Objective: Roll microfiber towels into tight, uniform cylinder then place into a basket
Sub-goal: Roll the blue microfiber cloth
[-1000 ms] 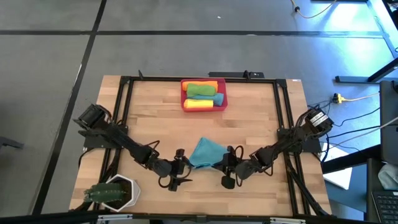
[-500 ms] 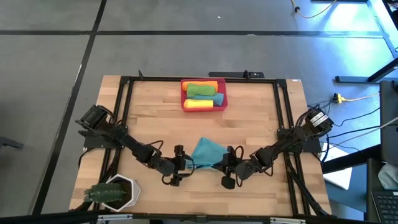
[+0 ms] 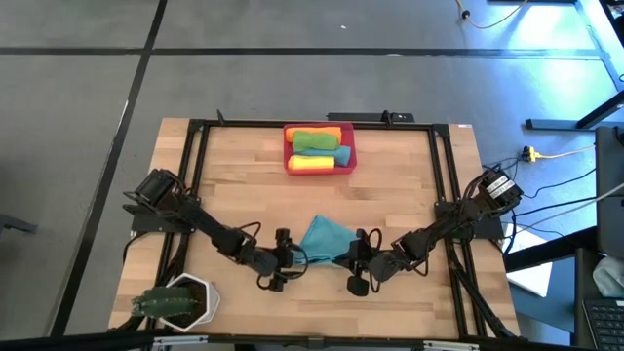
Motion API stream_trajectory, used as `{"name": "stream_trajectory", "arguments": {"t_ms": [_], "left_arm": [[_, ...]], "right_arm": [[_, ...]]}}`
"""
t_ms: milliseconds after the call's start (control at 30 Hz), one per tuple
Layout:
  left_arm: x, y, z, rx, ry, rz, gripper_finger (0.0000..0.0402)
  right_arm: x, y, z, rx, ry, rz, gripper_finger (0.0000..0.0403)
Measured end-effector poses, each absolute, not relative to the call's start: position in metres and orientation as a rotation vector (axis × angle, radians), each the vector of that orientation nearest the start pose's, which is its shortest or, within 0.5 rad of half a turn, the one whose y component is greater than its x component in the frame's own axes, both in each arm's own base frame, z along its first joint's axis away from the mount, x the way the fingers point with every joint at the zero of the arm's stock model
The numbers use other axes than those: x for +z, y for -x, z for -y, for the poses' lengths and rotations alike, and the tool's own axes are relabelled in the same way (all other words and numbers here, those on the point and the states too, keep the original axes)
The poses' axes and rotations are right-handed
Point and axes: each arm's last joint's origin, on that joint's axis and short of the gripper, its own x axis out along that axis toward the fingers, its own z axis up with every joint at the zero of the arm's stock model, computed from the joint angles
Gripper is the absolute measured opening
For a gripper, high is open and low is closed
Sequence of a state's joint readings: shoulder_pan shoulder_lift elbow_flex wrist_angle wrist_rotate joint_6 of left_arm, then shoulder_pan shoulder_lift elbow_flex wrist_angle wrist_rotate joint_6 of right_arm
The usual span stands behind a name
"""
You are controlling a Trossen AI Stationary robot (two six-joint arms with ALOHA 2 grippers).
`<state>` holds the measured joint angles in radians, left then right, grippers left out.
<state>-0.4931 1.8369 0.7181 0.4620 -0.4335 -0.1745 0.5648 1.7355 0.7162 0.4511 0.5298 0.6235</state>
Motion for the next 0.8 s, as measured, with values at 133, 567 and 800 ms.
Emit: {"name": "stream_trajectory", "arguments": {"t_ms": [133, 567, 800], "left_arm": [[0.1074, -0.2932, 0.1410, 0.005, -0.131, -0.583, 0.0299], [0.1077, -0.2907, 0.1459, -0.023, -0.237, -0.578, 0.0182], [0.1077, -0.2907, 0.1460, -0.027, -0.237, -0.580, 0.0074]], "right_arm": [[0.1368, -0.2789, -0.1595, -0.113, -0.316, -0.475, 0.0006], [0.1363, -0.2787, -0.1595, -0.112, -0.314, -0.481, 0.0006], [0.1357, -0.2784, -0.1612, -0.054, -0.325, -0.511, 0.0006]]}}
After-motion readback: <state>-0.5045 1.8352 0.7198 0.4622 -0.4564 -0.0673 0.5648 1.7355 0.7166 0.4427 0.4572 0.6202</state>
